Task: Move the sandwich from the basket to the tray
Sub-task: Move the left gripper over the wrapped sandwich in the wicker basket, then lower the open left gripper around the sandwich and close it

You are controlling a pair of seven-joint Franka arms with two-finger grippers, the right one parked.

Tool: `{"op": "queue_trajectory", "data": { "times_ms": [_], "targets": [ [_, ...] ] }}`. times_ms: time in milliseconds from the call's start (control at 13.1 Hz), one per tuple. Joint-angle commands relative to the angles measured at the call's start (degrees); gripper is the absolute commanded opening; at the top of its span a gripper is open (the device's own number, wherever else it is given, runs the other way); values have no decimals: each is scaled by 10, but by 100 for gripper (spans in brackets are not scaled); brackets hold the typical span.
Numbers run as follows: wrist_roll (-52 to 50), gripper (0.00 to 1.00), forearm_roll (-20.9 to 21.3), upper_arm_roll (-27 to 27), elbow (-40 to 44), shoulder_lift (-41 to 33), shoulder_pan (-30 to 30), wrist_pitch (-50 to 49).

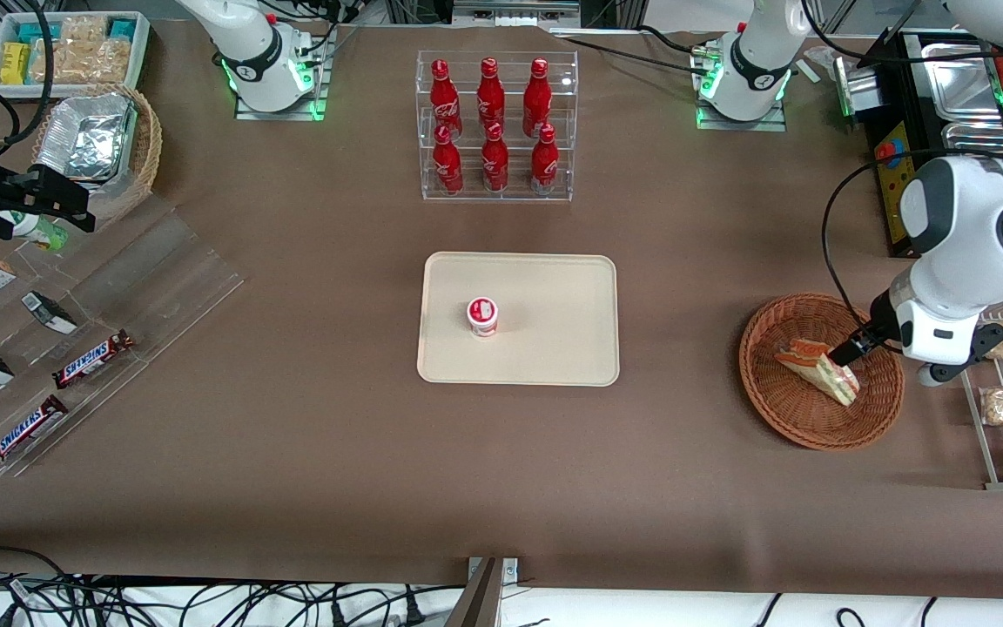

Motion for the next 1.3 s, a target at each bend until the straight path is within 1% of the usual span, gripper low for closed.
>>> {"op": "queue_trajectory", "data": {
  "times_ms": [0, 305, 382, 611, 840, 916, 1069, 1221],
  "targets": [
    [-49, 100, 14, -2, -15, 15, 1, 50],
    [-85, 100, 14, -1, -21, 36, 0, 80],
    [-92, 100, 20, -1, -22, 41, 0, 87],
    [-141, 100, 72, -1, -46, 60, 0, 138],
    [-192, 100, 116, -2, -49, 84, 0, 167],
    [-202, 100, 128, -2, -49, 89, 0, 168],
    [-204, 100, 133, -2, -49, 92, 0, 167],
    [-207, 16, 133, -2, -49, 94, 0, 167]
  ]
}}
